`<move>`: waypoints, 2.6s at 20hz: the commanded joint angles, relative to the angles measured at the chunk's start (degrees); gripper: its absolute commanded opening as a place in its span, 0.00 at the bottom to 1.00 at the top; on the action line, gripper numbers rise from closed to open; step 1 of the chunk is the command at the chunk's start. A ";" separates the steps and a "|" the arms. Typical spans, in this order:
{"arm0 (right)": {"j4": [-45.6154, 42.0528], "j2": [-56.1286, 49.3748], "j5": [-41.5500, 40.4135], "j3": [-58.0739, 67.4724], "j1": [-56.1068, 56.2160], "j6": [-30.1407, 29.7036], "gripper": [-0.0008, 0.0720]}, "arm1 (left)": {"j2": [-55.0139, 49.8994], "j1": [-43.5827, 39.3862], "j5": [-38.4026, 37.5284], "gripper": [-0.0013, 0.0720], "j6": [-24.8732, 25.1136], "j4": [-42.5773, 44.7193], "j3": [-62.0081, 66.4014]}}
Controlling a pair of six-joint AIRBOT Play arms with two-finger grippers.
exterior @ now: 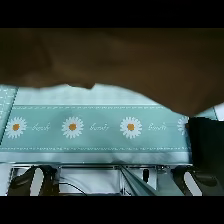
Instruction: Fold the shirts.
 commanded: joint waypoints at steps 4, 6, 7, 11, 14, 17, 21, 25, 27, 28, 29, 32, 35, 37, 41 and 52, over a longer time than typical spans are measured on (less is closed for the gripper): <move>-3.17 5.70 12.70 -0.37 -0.04 4.04 0.05 | 7.17 -8.57 -8.24 0.04 -6.95 21.00 -0.24; -2.14 5.70 14.75 -3.54 -0.04 4.48 0.05 | 7.13 -9.62 -11.69 0.04 -8.59 21.55 -4.28; -0.94 5.70 15.04 -6.19 -0.04 4.70 0.05 | 7.13 -9.75 -12.52 0.04 -9.64 21.35 -7.45; 3.17 5.68 10.19 -22.36 -0.02 4.63 0.05 | 5.40 -9.75 -11.21 0.04 -11.56 17.79 -23.17; 4.52 3.17 0.37 -36.06 -0.02 4.63 0.05 | 0.02 -9.79 -3.74 0.04 -13.46 15.61 -33.73; 6.56 -6.73 -9.27 -42.95 -0.02 1.62 0.05 | -11.04 -11.39 4.63 0.04 -13.42 13.64 -38.36; 15.50 -26.01 -20.98 -41.94 -0.02 -4.39 0.05 | -29.55 -16.13 16.31 0.04 -13.44 13.53 -35.04; 22.01 -45.24 -27.85 -31.61 -0.02 -7.56 0.05 | -46.25 -20.04 24.70 0.04 -13.51 12.76 -26.93; 23.08 -53.31 -28.15 -24.17 -0.02 -6.12 0.05 | -52.09 -21.11 25.35 0.04 -13.49 10.69 -22.80; 23.74 -56.52 -27.71 -20.92 -0.02 -5.44 0.05 | -54.60 -21.64 24.61 0.04 -13.49 9.90 -21.07; 24.68 -59.43 -27.04 -18.10 -0.02 -4.94 0.05 | -56.48 -21.99 23.58 0.04 -13.49 9.60 -19.82; 24.87 -64.30 -23.47 -13.35 -0.17 -3.74 0.05 | -59.52 -21.97 18.05 0.04 -13.46 9.64 -17.59; 24.57 -64.54 -21.14 -12.85 -1.36 -4.02 0.05 | -59.06 -20.61 10.60 0.04 -12.94 9.64 -15.91; 24.68 -63.95 -17.94 -12.81 -3.34 -4.94 0.05 | -58.64 -19.23 0.83 0.04 -10.12 9.66 -14.01; 20.09 -63.71 -6.27 -13.00 -7.67 -7.10 0.05 | -58.27 -18.86 -15.58 0.04 -4.94 9.97 -16.39; 10.78 -64.30 -2.21 -20.26 -7.76 -5.81 0.05 | -58.38 -19.15 -7.50 0.04 -4.42 10.32 -28.74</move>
